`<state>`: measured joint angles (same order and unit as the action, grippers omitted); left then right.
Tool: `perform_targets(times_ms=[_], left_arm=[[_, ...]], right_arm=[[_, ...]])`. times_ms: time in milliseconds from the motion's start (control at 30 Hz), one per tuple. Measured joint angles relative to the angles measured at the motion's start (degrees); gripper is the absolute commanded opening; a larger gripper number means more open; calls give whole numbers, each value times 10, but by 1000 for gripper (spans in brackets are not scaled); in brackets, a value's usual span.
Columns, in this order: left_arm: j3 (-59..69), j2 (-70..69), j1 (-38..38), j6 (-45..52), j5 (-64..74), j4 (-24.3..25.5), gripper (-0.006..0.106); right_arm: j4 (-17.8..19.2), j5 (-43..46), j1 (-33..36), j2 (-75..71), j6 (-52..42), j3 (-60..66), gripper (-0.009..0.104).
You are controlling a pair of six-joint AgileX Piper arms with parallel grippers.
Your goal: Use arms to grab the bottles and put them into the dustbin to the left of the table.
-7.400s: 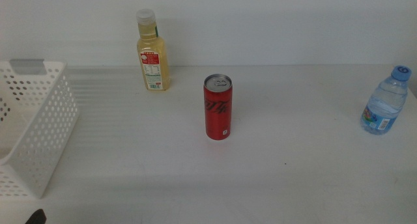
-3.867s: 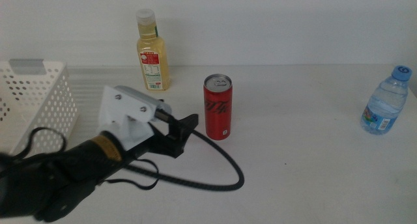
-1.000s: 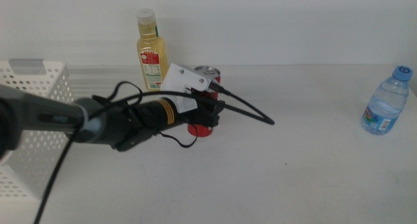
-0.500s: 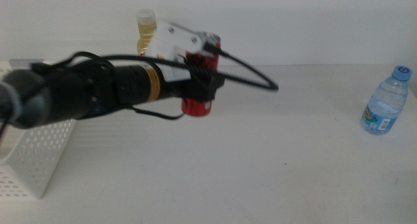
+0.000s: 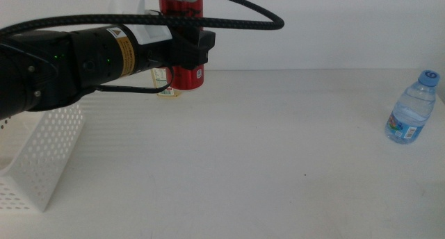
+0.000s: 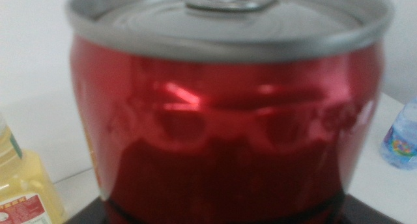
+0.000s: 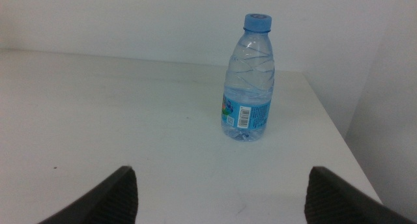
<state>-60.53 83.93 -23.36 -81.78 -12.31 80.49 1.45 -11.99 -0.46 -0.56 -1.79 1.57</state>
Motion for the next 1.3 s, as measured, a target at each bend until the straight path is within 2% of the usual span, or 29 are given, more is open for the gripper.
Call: perform_targets(times_ms=[200, 300, 400, 433, 667, 767, 800, 900, 1300], left_arm=[[1, -14, -3, -1, 2, -6, -5], [4, -21, -3, 24, 9, -50, -5], [26, -32, -4, 116, 26, -152, -5], [35, -36, -5, 165, 44, -200, -5], [46, -72, -14, 606, 295, -590, -5], [26, -84, -2, 727, 388, -700, -5], [18, -86, 6, 747, 408, -722, -5], [-14, -91, 37, 786, 476, -763, -5], [-130, -87, 208, 850, 691, -794, -5]], right_arm=[[0, 0, 0, 0, 0, 0, 67], [0, 0, 0, 0, 0, 0, 67], [0, 0, 0, 0, 0, 0, 67], [0, 0, 0, 0, 0, 0, 67], [0, 0, 0, 0, 0, 0, 67], [0, 0, 0, 0, 0, 0, 67], [0, 0, 0, 0, 0, 0, 67], [0, 0, 0, 0, 0, 0, 67], [0, 0, 0, 0, 0, 0, 67]])
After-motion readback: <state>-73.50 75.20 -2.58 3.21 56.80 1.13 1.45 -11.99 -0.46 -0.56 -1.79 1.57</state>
